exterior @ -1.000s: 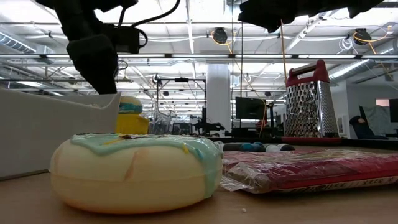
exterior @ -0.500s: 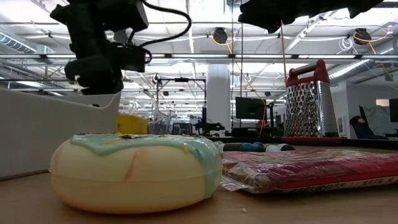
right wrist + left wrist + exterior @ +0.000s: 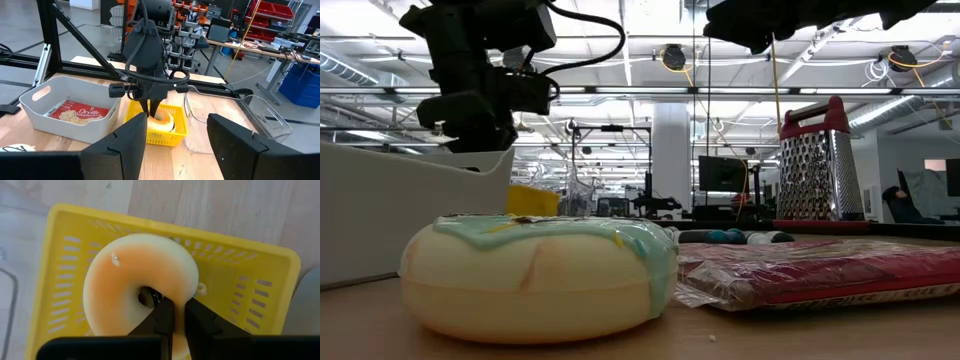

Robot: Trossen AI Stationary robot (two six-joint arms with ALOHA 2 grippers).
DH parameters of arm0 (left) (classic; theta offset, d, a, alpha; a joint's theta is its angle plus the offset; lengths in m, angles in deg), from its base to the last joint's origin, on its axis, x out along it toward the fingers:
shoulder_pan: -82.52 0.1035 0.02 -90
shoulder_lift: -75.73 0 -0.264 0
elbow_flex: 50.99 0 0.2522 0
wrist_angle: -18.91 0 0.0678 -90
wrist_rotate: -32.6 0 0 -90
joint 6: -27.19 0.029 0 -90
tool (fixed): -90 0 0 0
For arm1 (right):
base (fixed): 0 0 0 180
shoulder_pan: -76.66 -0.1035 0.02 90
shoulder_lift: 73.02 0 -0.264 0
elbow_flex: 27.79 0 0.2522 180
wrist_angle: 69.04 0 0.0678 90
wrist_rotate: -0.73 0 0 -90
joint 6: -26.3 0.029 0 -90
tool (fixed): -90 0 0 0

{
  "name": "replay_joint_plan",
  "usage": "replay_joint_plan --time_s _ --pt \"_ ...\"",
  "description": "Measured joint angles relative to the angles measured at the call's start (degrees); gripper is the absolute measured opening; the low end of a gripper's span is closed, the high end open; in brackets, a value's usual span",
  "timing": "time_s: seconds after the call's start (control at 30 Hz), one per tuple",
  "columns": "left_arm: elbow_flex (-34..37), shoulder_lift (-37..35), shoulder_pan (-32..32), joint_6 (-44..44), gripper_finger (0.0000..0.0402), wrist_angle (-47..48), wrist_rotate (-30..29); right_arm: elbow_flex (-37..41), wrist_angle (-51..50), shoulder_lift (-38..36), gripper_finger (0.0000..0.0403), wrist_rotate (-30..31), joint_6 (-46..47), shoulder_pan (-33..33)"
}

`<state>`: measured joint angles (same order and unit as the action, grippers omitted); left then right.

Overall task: Pick & Place Food Item
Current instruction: Put the blue doughnut into the yellow bin

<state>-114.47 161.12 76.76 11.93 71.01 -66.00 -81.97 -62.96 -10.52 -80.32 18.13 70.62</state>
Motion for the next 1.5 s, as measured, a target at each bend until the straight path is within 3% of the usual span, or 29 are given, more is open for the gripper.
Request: replay_joint_plan --time_s 0.27,0.67,0.87,1.1,1.23,1.33,1.5 --pt "0.0 -1.1 0.0 -0.1 0.0006 2.3 -3.1 0.0 0.0 0.0 0.0196 0.0 0.0 0.0" --pt "0.0 -1.1 0.0 -0.5 0.0033 4.3 -8.4 0.0 0.0 0.0 0.0196 0.0 0.0 0.0" --pt "0.0 -1.1 0.0 -2.8 0.0034 4.2 -7.4 0.0 0.0 0.0 0.0196 0.0 0.0 0.0" --pt "0.0 -1.1 0.0 -3.4 0.0036 3.9 -0.4 0.0 0.0 0.0 0.0196 0.0 0.0 0.0" --pt "0.0 -1.1 0.1 -4.8 0.0036 3.9 -0.7 0.0 0.0 0.0 0.0196 0.0 0.0 0.0" --pt "0.0 -1.1 0.1 -5.8 0.0052 3.9 -2.0 0.0 0.0 0.0 0.0196 0.0 0.0 0.0" --pt "0.0 -1.1 0.1 -5.4 0.0111 3.9 -3.9 0.0 0.0 0.0 0.0196 0.0 0.0 0.0"
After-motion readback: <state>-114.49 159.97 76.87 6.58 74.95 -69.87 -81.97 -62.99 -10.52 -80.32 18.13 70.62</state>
